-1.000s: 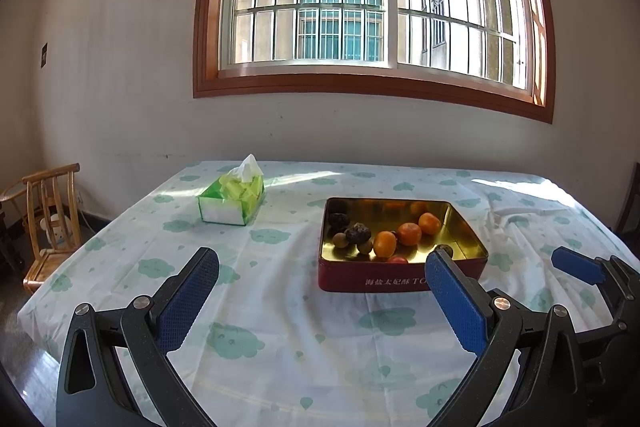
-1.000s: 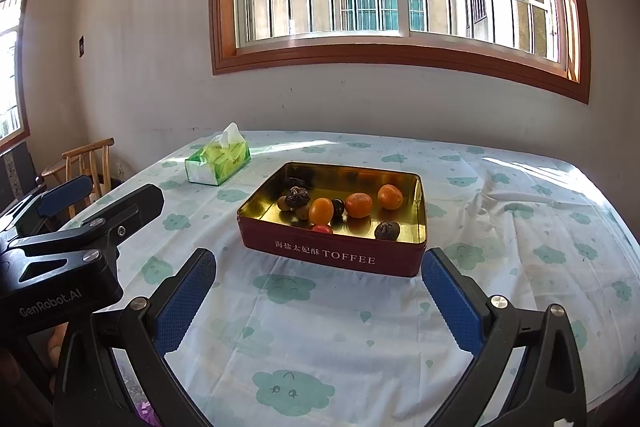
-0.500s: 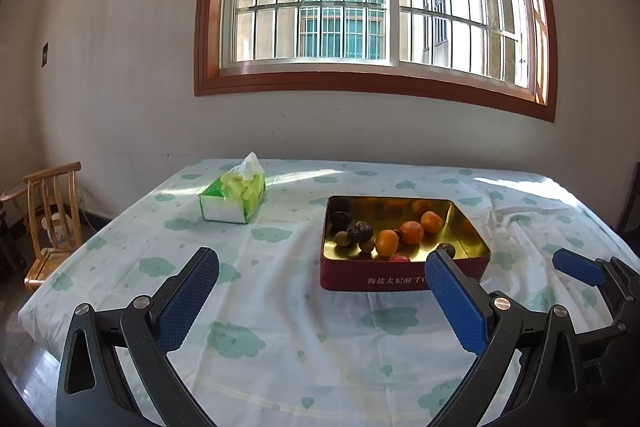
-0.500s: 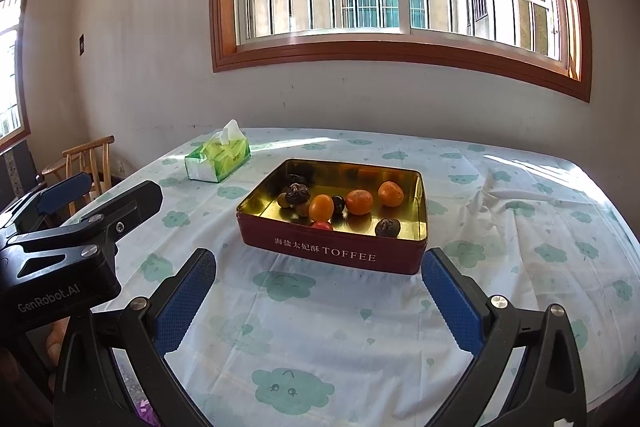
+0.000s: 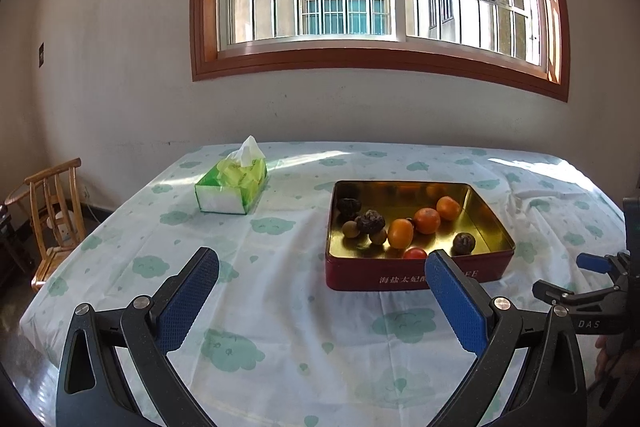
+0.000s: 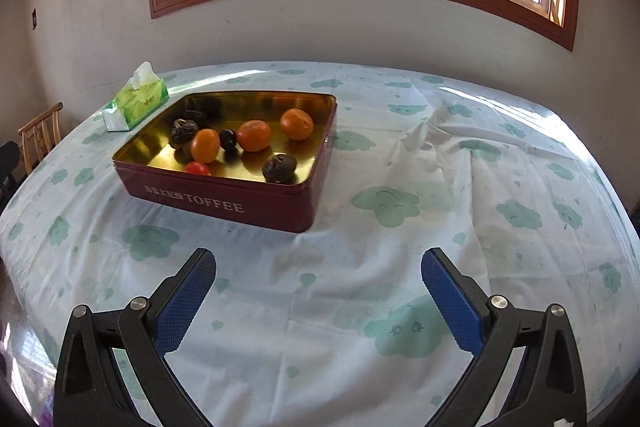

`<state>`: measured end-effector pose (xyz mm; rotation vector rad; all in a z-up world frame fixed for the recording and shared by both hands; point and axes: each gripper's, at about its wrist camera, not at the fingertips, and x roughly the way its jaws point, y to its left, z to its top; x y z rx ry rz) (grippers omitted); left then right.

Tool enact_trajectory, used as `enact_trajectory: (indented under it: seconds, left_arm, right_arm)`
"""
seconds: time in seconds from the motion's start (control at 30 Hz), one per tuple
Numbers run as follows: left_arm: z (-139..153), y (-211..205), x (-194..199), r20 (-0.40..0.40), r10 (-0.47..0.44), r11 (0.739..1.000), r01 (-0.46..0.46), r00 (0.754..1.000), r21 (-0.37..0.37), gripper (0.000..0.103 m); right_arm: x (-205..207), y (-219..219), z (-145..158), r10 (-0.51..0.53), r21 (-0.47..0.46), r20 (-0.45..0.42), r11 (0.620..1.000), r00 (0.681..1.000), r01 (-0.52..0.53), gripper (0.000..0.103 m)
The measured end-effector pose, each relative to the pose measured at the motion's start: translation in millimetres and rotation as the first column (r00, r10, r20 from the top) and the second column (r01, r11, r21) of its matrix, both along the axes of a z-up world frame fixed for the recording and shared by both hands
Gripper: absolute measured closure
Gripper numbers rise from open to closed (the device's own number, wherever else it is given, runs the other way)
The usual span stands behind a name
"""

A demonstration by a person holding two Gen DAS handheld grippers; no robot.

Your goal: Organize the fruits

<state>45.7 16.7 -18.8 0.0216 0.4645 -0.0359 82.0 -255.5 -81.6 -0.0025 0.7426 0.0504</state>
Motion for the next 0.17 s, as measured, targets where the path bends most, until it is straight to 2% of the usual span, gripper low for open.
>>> enact_trajectory:
  seconds: [0.17]
  left_arm:
    - [1, 0, 21, -0.002, 0.006, 1.0, -0.005, 1.0, 0.013, 0.001]
  right_arm:
    - [54, -57, -30, -0.043, -0.025, -0.157, 0.999, 0.987, 0.04, 0.001]
